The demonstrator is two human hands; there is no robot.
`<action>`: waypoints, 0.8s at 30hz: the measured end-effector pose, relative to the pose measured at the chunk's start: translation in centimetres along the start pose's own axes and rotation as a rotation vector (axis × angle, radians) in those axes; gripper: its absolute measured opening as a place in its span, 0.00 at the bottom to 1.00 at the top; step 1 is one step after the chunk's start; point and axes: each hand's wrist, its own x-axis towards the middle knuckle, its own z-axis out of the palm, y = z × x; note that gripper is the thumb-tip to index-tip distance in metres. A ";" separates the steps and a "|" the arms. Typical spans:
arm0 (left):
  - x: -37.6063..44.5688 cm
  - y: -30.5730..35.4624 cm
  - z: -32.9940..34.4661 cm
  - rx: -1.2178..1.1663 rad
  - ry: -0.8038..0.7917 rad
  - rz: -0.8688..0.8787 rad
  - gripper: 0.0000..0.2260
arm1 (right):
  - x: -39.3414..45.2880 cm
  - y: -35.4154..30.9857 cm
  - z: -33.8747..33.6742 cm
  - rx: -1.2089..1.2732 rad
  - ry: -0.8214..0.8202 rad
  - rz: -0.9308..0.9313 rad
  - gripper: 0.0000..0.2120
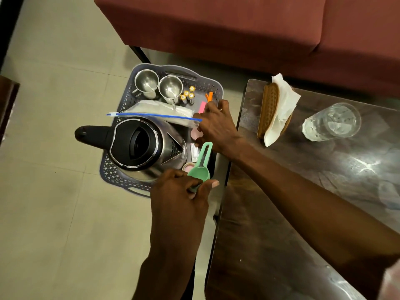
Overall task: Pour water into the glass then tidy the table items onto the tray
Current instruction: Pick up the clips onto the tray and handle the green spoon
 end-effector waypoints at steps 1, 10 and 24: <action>0.2 0.0 0.4 0.004 -0.002 -0.005 0.15 | -0.1 0.0 0.0 0.005 0.004 0.001 0.21; 1.6 -0.8 2.9 0.087 0.034 0.053 0.18 | -2.8 1.5 -1.2 0.274 0.161 0.102 0.08; 7.4 2.1 7.6 0.055 0.210 -0.054 0.14 | -9.0 5.9 -3.7 0.822 0.355 0.576 0.09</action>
